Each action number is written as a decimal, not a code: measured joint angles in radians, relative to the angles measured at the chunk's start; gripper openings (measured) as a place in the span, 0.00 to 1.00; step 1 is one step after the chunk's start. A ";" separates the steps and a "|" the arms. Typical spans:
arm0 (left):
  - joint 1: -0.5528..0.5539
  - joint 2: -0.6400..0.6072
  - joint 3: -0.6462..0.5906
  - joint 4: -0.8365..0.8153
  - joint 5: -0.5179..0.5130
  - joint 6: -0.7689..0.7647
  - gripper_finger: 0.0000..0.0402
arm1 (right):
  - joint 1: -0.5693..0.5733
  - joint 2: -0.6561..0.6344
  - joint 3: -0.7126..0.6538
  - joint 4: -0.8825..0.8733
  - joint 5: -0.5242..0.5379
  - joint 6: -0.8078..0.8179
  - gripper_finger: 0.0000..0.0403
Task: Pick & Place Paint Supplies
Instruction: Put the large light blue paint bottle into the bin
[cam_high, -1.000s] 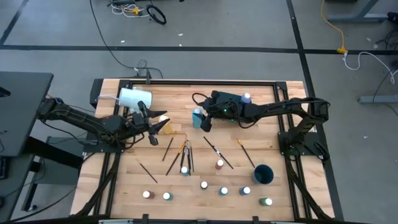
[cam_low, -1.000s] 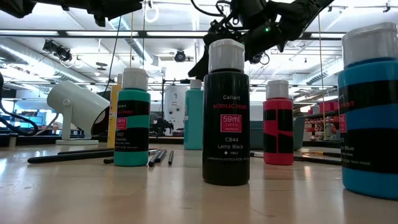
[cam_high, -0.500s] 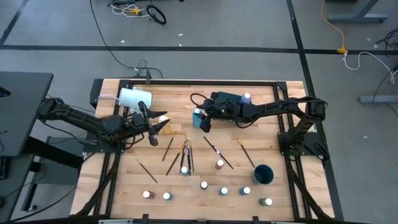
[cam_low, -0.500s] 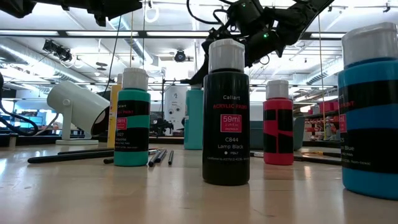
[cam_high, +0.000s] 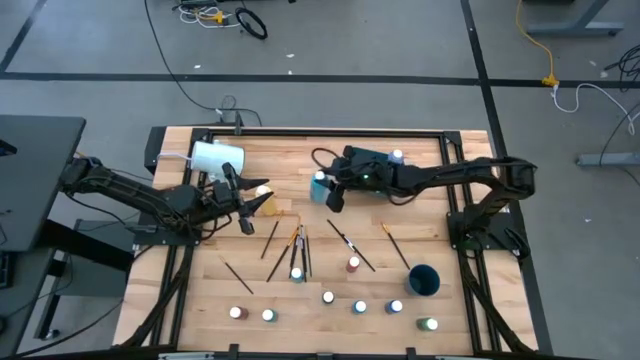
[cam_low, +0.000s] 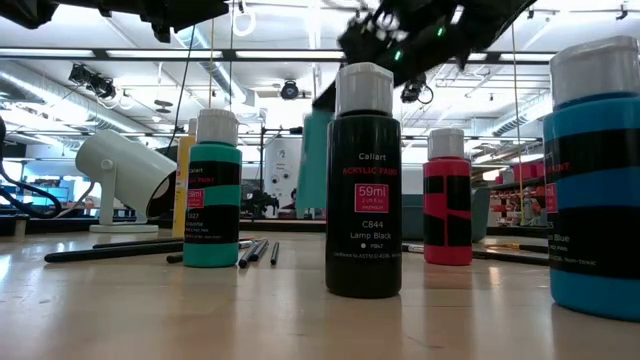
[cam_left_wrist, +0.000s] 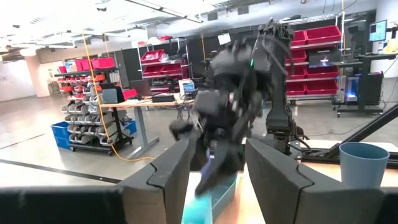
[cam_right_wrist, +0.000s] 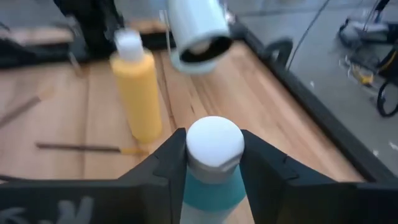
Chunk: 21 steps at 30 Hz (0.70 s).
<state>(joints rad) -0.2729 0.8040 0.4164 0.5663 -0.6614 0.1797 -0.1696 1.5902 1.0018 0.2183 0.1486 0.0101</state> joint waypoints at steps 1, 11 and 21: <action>0.000 0.000 0.000 0.000 0.000 0.000 0.41 | 0.000 -0.026 0.000 -0.011 0.010 0.000 0.31; 0.000 0.000 0.000 0.000 0.000 -0.005 0.41 | -0.024 -0.293 0.003 -0.238 0.289 -0.077 0.30; 0.000 0.000 0.000 -0.001 0.000 -0.005 0.41 | -0.112 -0.278 -0.033 -0.391 0.362 0.058 0.30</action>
<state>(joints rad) -0.2733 0.8040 0.4168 0.5655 -0.6617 0.1749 -0.2814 1.3126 0.9686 -0.1726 0.5101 0.0677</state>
